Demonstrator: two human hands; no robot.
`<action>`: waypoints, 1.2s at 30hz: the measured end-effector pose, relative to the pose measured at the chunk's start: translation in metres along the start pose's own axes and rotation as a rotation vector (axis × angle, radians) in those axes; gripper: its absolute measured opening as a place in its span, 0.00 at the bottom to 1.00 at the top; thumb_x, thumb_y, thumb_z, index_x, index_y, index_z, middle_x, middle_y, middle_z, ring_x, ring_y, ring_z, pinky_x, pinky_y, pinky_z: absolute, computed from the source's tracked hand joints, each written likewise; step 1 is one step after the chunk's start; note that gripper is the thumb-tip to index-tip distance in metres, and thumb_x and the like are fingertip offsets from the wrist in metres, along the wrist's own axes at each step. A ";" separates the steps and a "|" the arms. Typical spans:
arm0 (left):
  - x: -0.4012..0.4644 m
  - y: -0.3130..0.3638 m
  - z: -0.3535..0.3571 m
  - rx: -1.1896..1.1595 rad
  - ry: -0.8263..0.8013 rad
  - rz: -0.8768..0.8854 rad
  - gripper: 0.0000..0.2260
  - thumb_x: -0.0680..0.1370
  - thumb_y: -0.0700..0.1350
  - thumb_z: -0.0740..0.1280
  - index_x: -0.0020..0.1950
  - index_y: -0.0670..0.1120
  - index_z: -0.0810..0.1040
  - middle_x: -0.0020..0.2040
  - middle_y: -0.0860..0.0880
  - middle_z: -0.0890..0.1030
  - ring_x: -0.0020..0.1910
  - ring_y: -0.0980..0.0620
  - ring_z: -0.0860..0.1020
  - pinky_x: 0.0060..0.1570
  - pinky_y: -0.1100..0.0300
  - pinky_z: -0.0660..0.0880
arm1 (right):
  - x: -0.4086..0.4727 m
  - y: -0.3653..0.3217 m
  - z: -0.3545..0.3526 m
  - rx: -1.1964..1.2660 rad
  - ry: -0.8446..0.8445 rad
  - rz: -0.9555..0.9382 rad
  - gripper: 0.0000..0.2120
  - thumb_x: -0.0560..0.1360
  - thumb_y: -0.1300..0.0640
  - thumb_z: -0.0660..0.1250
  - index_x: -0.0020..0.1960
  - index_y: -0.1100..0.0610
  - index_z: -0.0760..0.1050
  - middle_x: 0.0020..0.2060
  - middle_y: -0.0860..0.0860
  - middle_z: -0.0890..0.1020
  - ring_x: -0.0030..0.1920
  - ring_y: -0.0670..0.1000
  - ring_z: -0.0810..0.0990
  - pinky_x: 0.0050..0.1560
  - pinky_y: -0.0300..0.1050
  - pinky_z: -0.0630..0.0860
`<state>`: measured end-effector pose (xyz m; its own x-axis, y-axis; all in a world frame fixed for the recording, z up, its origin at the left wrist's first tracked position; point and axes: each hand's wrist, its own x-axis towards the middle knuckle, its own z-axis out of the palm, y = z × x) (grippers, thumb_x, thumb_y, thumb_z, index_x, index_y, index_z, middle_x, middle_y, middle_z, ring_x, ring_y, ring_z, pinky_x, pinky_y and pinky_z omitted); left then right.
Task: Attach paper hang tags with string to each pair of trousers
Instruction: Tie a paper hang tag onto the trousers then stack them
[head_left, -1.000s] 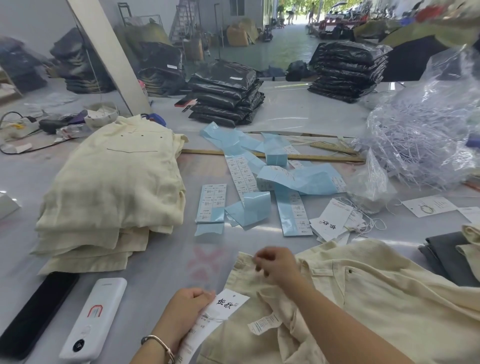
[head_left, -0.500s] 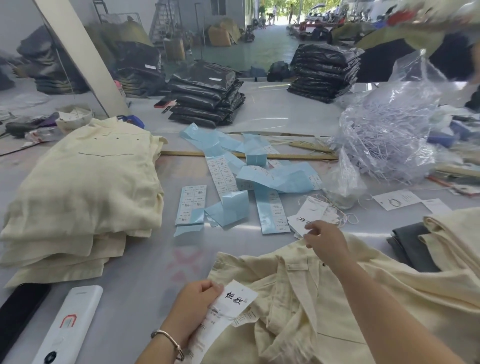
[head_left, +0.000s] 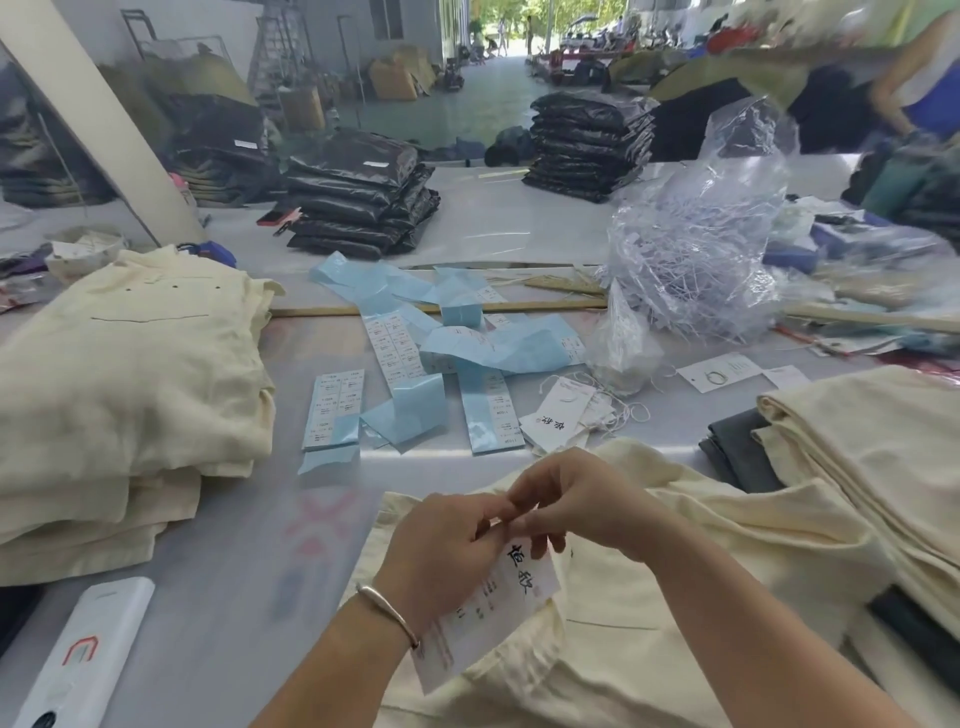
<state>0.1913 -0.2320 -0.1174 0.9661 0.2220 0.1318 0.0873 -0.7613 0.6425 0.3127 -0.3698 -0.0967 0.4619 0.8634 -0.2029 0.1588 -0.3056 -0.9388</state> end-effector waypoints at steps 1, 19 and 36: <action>-0.001 0.003 0.003 -0.022 0.001 -0.006 0.07 0.74 0.55 0.64 0.46 0.57 0.82 0.30 0.61 0.77 0.33 0.61 0.75 0.35 0.61 0.72 | -0.003 0.001 -0.003 0.021 -0.017 0.013 0.06 0.68 0.66 0.75 0.45 0.63 0.83 0.35 0.58 0.84 0.30 0.51 0.82 0.29 0.38 0.74; 0.001 0.016 0.015 0.060 0.151 -0.062 0.07 0.76 0.59 0.68 0.48 0.61 0.84 0.29 0.59 0.78 0.29 0.65 0.72 0.30 0.68 0.64 | -0.019 0.011 0.006 -0.012 0.360 -0.015 0.05 0.70 0.70 0.71 0.37 0.63 0.81 0.28 0.58 0.83 0.29 0.54 0.82 0.34 0.47 0.82; -0.003 0.007 0.015 -0.394 0.501 -0.374 0.07 0.80 0.44 0.65 0.42 0.48 0.73 0.35 0.52 0.79 0.32 0.59 0.75 0.32 0.68 0.69 | -0.020 -0.001 0.020 -0.223 0.716 -0.166 0.08 0.72 0.57 0.73 0.36 0.49 0.78 0.25 0.44 0.73 0.28 0.43 0.69 0.34 0.45 0.68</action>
<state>0.1928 -0.2468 -0.1245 0.6540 0.7470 0.1196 0.2040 -0.3264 0.9229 0.2859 -0.3787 -0.0974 0.8570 0.4576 0.2369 0.4125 -0.3337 -0.8476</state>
